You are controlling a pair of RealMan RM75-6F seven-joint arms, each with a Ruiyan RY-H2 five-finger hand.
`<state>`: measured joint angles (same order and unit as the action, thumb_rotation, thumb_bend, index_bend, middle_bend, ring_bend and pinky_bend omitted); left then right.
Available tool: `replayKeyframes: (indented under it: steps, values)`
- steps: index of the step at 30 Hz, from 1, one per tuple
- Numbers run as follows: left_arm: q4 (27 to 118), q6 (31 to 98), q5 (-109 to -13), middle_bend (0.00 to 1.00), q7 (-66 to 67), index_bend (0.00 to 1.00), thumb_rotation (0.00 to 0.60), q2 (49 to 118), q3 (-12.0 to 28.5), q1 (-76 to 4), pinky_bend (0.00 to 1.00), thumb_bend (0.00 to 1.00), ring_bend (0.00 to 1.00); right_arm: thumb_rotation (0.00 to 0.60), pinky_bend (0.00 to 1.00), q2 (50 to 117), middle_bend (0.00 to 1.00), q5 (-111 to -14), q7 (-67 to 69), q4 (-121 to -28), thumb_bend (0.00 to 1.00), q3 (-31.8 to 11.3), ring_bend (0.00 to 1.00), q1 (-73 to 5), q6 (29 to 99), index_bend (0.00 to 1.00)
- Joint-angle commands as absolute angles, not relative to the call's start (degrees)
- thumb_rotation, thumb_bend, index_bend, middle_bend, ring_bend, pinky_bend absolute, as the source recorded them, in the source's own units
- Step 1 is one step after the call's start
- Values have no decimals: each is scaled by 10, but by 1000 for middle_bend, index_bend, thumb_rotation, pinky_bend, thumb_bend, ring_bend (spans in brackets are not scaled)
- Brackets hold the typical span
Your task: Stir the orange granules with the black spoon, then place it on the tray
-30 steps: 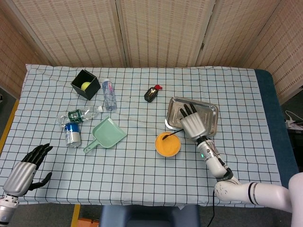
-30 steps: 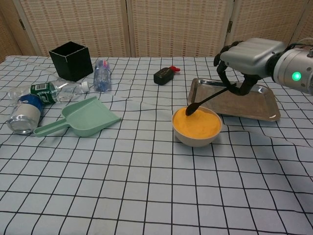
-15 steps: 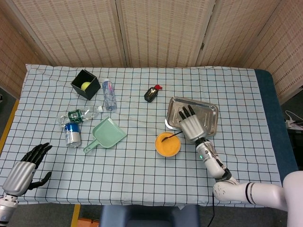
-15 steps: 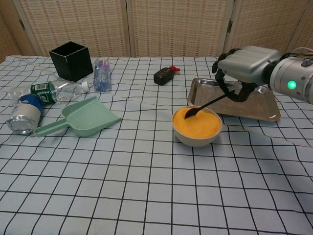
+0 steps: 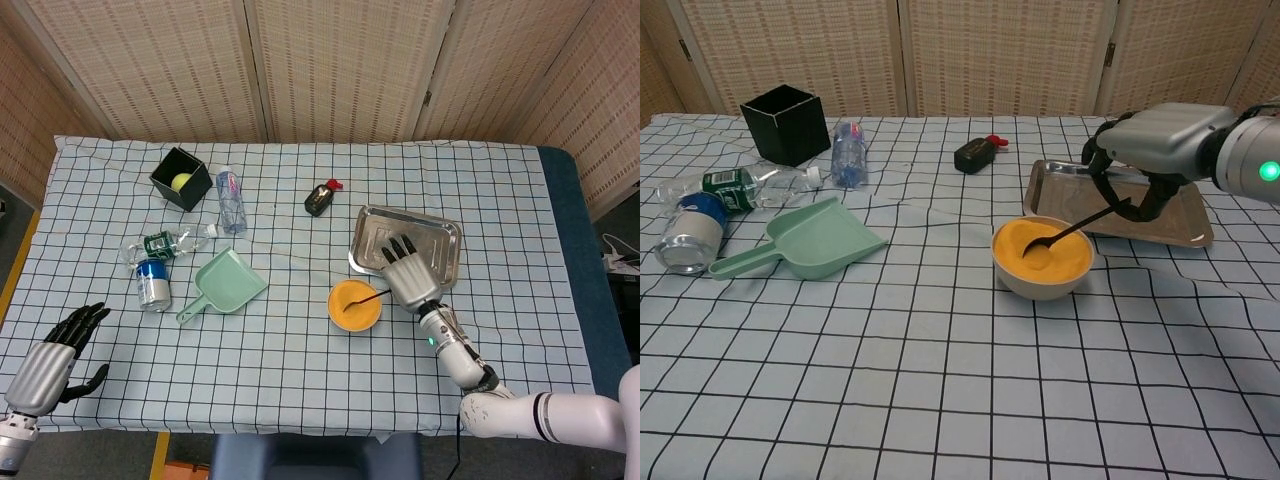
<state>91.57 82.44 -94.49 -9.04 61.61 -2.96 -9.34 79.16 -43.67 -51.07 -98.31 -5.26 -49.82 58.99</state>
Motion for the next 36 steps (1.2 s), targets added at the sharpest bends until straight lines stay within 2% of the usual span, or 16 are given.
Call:
replayKeyframes:
  steps: [1,8,24,36]
  values:
    - [916,824,-944,0,-90,0,600,616,-29,-94,169,386,0,600,0,786,146,-440,-498,-987,926,-56,0,-495,596,1000]
    - [917,821,-942,0,-89,0,600,616,-29,-94,169,385,0,600,0,795,146,-457,-470,-963,926,-58,0,-490,606,1000]
    - [913,818,-938,0,-98,0,600,615,-27,-96,168,385,0,600,0,878,148,-515,-473,-861,925,-49,0,-491,627,1000]
    - [914,818,-939,0,-96,0,600,615,-27,-96,169,385,0,600,0,848,149,-490,-482,-898,925,-46,0,-486,601,1000]
